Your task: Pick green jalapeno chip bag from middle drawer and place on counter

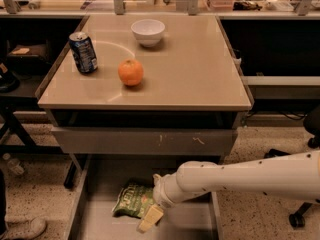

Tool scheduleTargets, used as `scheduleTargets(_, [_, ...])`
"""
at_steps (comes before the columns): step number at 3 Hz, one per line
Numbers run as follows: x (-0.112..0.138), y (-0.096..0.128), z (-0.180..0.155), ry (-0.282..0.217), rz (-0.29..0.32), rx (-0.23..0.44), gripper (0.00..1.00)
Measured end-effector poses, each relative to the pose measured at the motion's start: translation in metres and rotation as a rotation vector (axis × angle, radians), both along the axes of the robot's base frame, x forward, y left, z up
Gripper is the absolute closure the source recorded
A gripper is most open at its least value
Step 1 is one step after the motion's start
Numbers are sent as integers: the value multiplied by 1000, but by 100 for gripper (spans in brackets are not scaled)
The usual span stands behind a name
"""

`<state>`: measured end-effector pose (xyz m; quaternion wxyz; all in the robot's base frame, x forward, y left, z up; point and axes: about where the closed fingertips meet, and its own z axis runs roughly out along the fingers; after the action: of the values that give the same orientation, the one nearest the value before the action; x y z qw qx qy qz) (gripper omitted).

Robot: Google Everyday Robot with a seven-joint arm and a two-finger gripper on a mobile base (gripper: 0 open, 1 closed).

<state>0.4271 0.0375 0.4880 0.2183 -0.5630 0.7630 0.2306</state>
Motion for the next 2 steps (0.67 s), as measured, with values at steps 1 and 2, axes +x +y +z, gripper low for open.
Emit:
scheduleTargets(1, [19, 13, -19, -21, 21, -6, 0])
scheduleTargets(2, [37, 22, -36, -39, 32, -13, 0])
